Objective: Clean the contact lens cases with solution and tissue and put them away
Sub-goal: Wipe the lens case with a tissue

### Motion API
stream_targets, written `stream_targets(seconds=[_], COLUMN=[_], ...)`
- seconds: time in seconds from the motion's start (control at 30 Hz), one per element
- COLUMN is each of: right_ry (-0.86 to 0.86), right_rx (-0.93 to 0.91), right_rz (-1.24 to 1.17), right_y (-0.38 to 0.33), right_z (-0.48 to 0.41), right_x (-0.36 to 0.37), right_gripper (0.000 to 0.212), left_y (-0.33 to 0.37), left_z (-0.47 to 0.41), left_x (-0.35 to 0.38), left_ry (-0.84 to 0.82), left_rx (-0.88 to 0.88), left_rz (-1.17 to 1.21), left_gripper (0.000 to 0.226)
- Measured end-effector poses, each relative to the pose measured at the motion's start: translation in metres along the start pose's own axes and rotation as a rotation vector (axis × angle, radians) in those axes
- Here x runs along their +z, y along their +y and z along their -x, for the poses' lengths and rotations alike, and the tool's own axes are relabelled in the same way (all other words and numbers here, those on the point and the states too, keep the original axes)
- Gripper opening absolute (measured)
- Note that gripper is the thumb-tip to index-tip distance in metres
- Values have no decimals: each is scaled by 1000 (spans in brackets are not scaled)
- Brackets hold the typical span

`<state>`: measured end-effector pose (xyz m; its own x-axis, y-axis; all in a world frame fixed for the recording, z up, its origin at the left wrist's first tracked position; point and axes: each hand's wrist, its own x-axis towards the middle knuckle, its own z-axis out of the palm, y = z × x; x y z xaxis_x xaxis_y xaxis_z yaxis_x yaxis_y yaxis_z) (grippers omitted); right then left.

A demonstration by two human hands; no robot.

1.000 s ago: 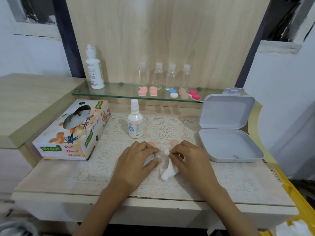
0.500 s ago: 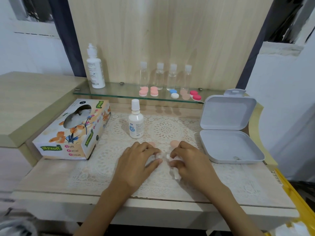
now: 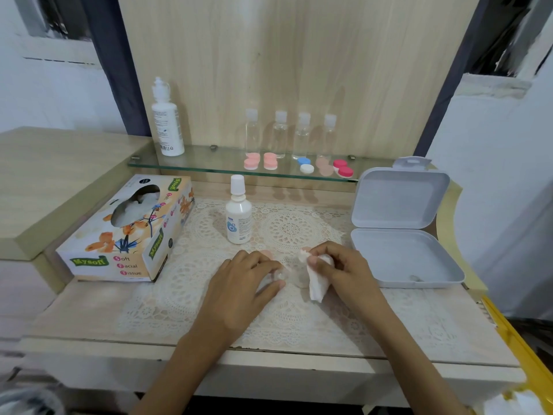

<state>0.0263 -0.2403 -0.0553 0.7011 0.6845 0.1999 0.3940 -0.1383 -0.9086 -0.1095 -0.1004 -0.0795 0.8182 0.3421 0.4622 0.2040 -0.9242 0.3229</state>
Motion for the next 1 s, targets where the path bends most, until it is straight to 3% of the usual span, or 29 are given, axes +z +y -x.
stream_targets(seconds=[0.17, 0.27, 0.53, 0.73, 1.0], right_ry=[-116, -153, -99, -32, 54], right_rx=[-179, -215, -94, -37, -71], right_rz=[454, 598, 380, 430, 483], right_y=[0, -4, -9, -8, -5], right_z=[0, -4, -7, -4, 10], right_x=[15, 14, 10, 8, 1], right_gripper=[17, 23, 9, 21, 21], left_y=[1, 2, 4, 4, 5], left_z=[1, 2, 3, 3, 3], left_x=[0, -1, -2, -1, -2], left_ry=[38, 53, 40, 35, 18], left_rx=[21, 22, 12, 4, -3], left_rz=[4, 3, -6, 6, 26], left_gripper=[40, 37, 38, 39, 44])
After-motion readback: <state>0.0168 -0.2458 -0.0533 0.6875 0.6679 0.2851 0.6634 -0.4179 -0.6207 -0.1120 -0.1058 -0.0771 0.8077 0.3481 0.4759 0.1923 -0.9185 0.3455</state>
